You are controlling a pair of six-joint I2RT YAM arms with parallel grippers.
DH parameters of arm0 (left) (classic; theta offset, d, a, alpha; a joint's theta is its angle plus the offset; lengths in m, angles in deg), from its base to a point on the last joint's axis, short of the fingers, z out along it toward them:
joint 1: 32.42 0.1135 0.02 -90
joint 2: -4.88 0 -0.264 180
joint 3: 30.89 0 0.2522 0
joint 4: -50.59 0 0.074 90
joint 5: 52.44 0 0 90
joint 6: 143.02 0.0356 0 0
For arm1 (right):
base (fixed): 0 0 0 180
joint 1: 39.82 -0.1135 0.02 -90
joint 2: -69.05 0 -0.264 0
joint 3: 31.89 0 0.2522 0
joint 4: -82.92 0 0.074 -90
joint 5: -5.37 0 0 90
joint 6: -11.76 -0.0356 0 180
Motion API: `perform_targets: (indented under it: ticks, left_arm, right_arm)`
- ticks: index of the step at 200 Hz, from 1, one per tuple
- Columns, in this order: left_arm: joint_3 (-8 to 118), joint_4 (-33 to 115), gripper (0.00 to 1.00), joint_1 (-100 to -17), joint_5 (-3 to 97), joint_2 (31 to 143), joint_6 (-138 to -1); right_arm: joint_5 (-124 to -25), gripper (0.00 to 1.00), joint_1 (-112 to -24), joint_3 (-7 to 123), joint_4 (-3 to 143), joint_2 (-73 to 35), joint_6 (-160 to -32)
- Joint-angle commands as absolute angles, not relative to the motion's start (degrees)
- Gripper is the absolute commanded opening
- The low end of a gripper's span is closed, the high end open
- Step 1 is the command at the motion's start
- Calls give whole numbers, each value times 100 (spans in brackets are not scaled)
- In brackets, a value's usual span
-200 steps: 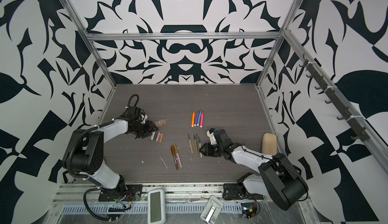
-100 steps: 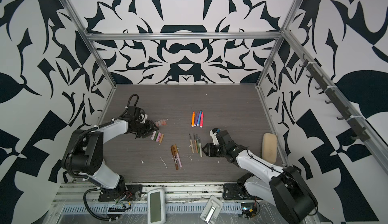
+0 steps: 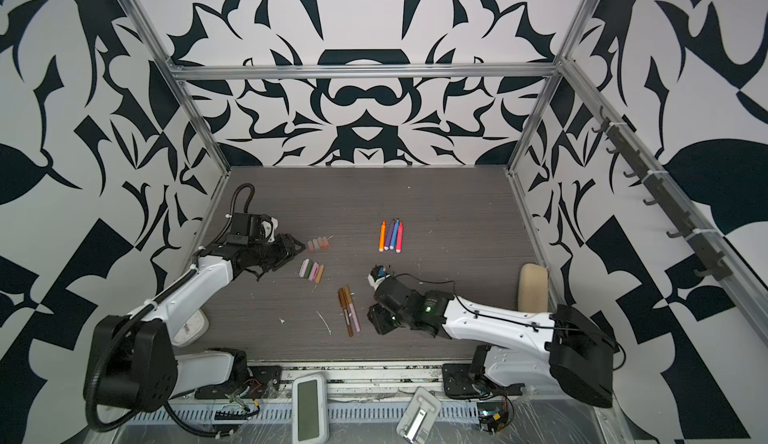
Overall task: Open the pen caps
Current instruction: 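Move the right gripper over the brown-capped pens while the left arm draws back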
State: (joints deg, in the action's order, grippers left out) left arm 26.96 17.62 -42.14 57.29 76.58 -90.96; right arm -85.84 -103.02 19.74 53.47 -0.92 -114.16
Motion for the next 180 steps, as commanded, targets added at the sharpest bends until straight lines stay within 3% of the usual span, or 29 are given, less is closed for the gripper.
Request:
perform_targets:
  ticks: [1, 10, 18, 31, 66, 76, 96, 110, 180]
  left_arm:
    - [2662, 1594, 55, -4209, 5859, 7204, -9266]
    - [2677, 1488, 55, -4209, 5851, 6989, -9266]
    - [2687, 1411, 55, -4209, 5841, 6792, -9275]
    - [2706, 1287, 55, -4209, 5826, 6425, -9325]
    - [3106, 807, 56, -4209, 5815, 5505, -9496]
    - [3313, 582, 60, -4209, 5747, 5338, -9455]
    - [3715, 83, 88, -4208, 5539, 5160, -9250]
    - [3935, -217, 100, -4206, 5485, 5177, -9052]
    - [4609, -957, 99, -4209, 5361, 5410, -8094]
  right_arm:
    - [-9107, 63, -10413, 2453, 5306, -389, -11385]
    - [-9098, 77, -10422, 2569, 5294, -530, -11332]
    - [-9096, 81, -10420, 2684, 5273, -629, -11298]
    - [-9078, 86, -10423, 2830, 5227, -758, -11243]
    - [-9131, 87, -10424, 2905, 5226, -845, -11292]
    - [-9187, 98, -10423, 2885, 5228, -854, -11319]
    - [-9232, 98, -10420, 2884, 5237, -902, -11339]
    - [-9236, 99, -10418, 2922, 5254, -958, -11339]
    - [-9280, 92, -10435, 2903, 5123, -935, -11435]
